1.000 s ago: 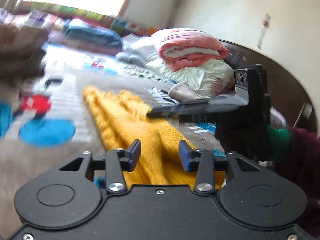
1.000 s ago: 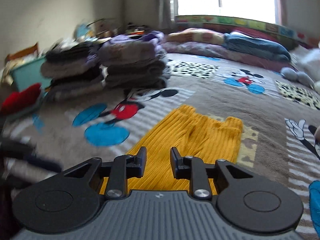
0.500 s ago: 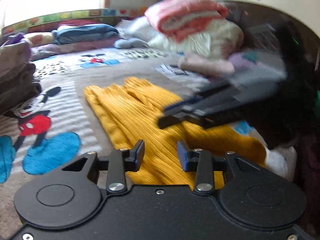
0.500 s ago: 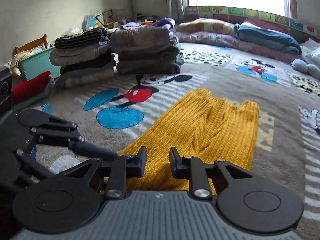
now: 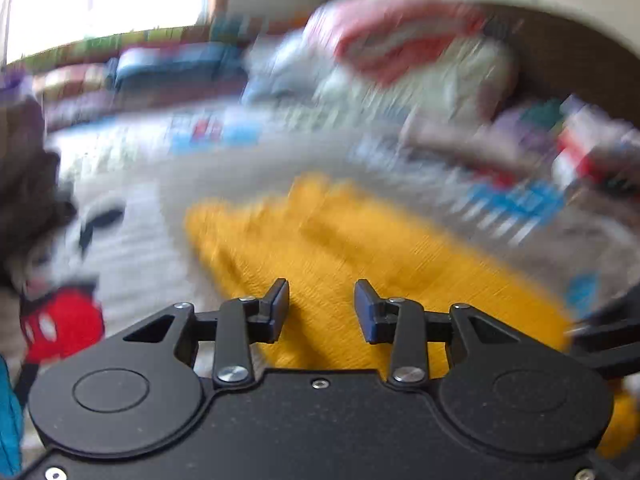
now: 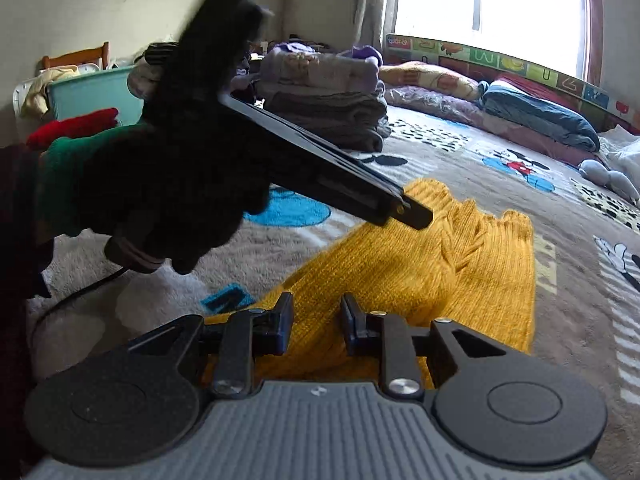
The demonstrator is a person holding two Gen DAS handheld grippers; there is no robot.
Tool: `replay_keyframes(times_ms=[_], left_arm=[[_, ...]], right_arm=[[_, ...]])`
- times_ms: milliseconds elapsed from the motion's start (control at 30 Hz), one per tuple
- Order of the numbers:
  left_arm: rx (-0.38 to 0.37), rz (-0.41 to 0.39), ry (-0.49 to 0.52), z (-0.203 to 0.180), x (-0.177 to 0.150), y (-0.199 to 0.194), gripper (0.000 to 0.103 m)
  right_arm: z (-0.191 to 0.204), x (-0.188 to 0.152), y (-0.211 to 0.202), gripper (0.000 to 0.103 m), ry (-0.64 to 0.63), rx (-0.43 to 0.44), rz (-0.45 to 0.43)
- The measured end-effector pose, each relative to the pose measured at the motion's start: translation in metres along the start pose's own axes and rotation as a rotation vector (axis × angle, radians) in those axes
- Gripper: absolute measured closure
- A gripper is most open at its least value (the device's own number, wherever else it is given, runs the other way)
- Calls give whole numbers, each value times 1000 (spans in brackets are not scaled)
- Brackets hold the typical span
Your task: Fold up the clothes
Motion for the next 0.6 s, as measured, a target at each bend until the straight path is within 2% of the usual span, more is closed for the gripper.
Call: replay_keyframes(times_ms=[133, 300, 333, 367, 433, 467, 533, 600], left_arm=[[-19, -16, -43, 10, -8, 3, 63], [33, -15, -20, 1, -9, -8, 63], [43, -45, -18, -3, -6, -17, 63], [53, -75, -17, -8, -2, -26, 63], [52, -122, -15, -17, -1, -49, 62], [68, -130, -1, -22, -4, -58, 62], [90, -137, 24, -32, -12, -76, 61], [106, -128, 58, -42, -23, -92, 47]], right_arm=[[-6, -4, 9, 76, 59, 22, 23], [-7, -4, 13, 76, 83, 30, 52], [-7, -1, 10, 76, 86, 28, 54], [-7, 2, 5, 76, 91, 28, 51], [-10, 5, -20, 75, 124, 52, -19], [-12, 5, -34, 72, 142, 61, -50], [-17, -1, -60, 69, 127, 25, -88], [-23, -13, -85, 68, 87, -26, -116]])
Point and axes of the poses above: each gripper's, at about its wrist camera, not at the fingertips, and y roughly the way its jaws point, z to its left, x to its top, the point moved 5 cm from there along y, roughly the way its jaws point, and after that the axes turned 4 degrees about -x, right-handed, at the moved point
